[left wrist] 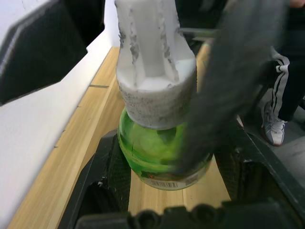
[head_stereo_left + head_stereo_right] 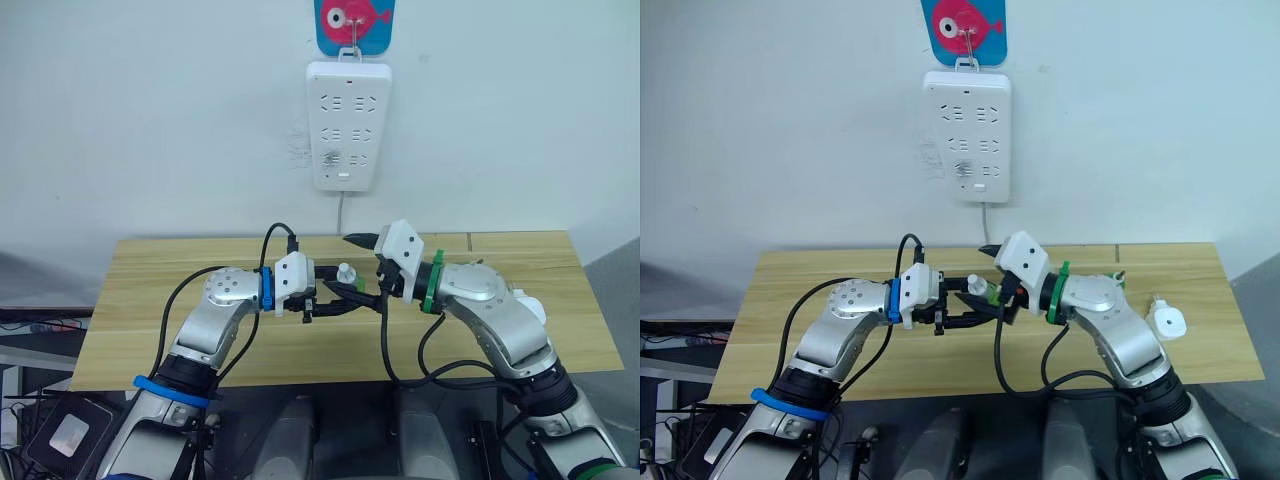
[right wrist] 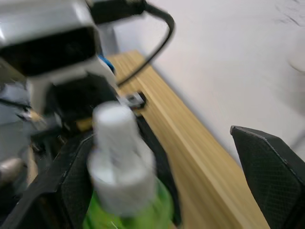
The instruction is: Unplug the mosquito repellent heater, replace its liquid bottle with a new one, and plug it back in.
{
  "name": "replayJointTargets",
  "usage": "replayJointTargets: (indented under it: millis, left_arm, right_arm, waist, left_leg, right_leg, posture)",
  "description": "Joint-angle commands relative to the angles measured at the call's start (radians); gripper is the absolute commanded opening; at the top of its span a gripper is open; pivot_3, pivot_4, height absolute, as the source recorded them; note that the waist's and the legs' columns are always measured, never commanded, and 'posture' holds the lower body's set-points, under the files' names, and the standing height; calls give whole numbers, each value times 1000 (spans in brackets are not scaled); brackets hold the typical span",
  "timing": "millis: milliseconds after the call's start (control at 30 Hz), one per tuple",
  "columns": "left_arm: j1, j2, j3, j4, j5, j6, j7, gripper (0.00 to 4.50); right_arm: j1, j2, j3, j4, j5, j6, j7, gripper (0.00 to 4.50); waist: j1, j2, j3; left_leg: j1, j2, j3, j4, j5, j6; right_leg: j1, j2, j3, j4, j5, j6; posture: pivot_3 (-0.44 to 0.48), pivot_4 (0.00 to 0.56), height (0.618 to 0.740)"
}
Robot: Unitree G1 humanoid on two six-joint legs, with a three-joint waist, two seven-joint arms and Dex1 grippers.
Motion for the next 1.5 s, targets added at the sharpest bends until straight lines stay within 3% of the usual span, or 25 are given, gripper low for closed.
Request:
replayJointTargets:
  millis: [33,267,500,667,967,1100,1267,1300,1500]
  left_arm:
    - [19,-4,-5,-46,-13,-6,-4,2250]
    - [19,-3,7,-30,-14,-4,7,2250]
    - [10,-6,2,-25,-12,-5,3,2250]
    - [17,0,3,-33,-13,-3,2,2250]
    - [21,-6,-9,-44,-10,2,3,2250]
    - [23,-9,-10,-41,-9,2,4,2250]
    - [37,-5,-13,-56,-7,13,9,2250]
    - [41,-3,-14,-59,-6,14,9,2250]
    - [55,8,-5,-44,-2,21,15,2250]
  right_arm:
    - [21,-42,-60,-50,15,-5,18,4442]
    - [90,-175,-142,-170,143,91,111,4442]
    - [86,-153,-150,-215,275,200,121,4442]
    - [60,-103,-159,-223,311,262,48,3227]
    - [32,-29,-94,-221,284,266,-18,3227]
    - [38,-33,-74,-189,243,218,-5,2281]
    - [41,-35,-72,-189,245,199,12,440]
    - [42,-36,-71,-194,252,200,18,274]
    - [-51,28,-185,-255,375,275,-64,283]
  waist:
    - [-2,0,0]
    - [1,0,0]
    - [0,0,0]
    - [0,0,0]
    - [-2,0,0]
    - [1,0,0]
    - [-2,0,0]
    - [-2,0,0]
    - [-1,0,0]
  left_leg:
    - [0,0,0,0,0,0]
    - [0,0,0,0,0,0]
    - [0,0,0,0,0,0]
    - [0,0,0,0,0,0]
    - [0,0,0,0,0,0]
    - [0,0,0,0,0,0]
    - [0,0,0,0,0,0]
    - [0,0,0,0,0,0]
    - [0,0,0,0,0,0]
  right_leg:
    - [0,0,0,0,0,0]
    - [0,0,0,0,0,0]
    - [0,0,0,0,0,0]
    - [0,0,0,0,0,0]
    - [0,0,0,1,0,0]
    - [0,0,0,0,0,0]
    - [0,0,0,0,0,0]
    - [0,0,0,0,0,0]
    - [0,0,0,0,0,0]
  posture:
    - [78,258,740]
    - [70,263,740]
    - [70,265,740]
    - [74,271,740]
    - [71,282,740]
    - [75,287,740]
    - [76,291,740]
    - [76,293,740]
    - [75,298,740]
